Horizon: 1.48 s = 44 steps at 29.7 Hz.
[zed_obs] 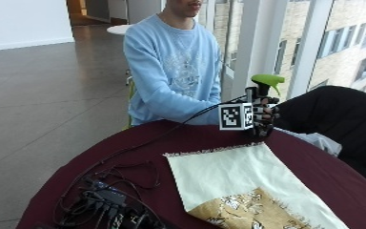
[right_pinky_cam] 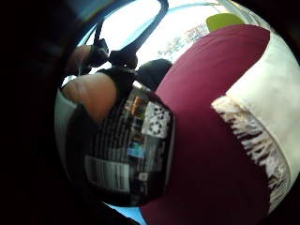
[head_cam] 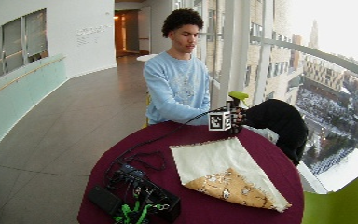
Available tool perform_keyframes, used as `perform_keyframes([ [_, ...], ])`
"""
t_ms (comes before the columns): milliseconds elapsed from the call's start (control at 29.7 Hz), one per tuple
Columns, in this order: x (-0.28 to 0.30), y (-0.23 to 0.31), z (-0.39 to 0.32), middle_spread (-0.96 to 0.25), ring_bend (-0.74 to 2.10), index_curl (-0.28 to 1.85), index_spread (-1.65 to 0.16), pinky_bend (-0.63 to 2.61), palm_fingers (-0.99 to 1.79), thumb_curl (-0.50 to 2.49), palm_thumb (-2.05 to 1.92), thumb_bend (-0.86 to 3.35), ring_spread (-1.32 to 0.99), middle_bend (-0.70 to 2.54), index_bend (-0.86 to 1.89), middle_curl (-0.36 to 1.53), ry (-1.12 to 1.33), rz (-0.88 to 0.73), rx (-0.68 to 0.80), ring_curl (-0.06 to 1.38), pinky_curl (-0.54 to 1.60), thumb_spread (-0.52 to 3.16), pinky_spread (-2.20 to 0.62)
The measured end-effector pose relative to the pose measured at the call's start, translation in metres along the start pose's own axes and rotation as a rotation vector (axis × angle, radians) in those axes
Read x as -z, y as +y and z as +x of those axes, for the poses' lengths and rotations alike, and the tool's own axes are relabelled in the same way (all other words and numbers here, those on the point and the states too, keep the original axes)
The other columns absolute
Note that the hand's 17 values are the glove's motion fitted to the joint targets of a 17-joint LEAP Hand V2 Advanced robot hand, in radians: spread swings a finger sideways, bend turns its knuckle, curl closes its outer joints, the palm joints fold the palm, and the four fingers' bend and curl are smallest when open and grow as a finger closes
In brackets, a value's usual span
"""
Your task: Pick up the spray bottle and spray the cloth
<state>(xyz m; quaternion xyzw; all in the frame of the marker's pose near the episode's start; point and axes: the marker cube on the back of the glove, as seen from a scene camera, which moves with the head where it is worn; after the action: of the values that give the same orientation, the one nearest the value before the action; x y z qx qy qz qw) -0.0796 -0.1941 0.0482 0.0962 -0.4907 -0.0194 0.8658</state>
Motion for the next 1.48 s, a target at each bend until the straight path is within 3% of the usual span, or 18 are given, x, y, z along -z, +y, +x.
perform_keyframes([
  [270,0.073,0.043,-0.019,-0.08,0.36,0.27,-0.31,0.26,0.78,0.51,0.71,-0.05,-0.05,0.3,0.07,0.47,0.239,-0.013,-0.032,0.37,0.32,1.04,0.27],
  [742,0.199,0.186,-0.029,-0.05,0.33,0.25,-0.33,0.29,0.71,0.41,0.64,-0.03,0.01,0.25,0.12,0.45,0.66,0.06,-0.303,0.36,0.34,1.1,0.26],
  [1113,0.229,0.289,-0.032,-0.03,0.28,0.25,-0.36,0.32,0.64,0.37,0.62,-0.02,0.03,0.22,0.12,0.43,0.837,0.093,-0.422,0.34,0.36,1.14,0.26],
  [1484,0.24,0.314,-0.037,-0.03,0.25,0.25,-0.37,0.32,0.62,0.35,0.65,-0.01,0.05,0.21,0.13,0.42,0.902,0.114,-0.45,0.33,0.36,1.17,0.26],
])
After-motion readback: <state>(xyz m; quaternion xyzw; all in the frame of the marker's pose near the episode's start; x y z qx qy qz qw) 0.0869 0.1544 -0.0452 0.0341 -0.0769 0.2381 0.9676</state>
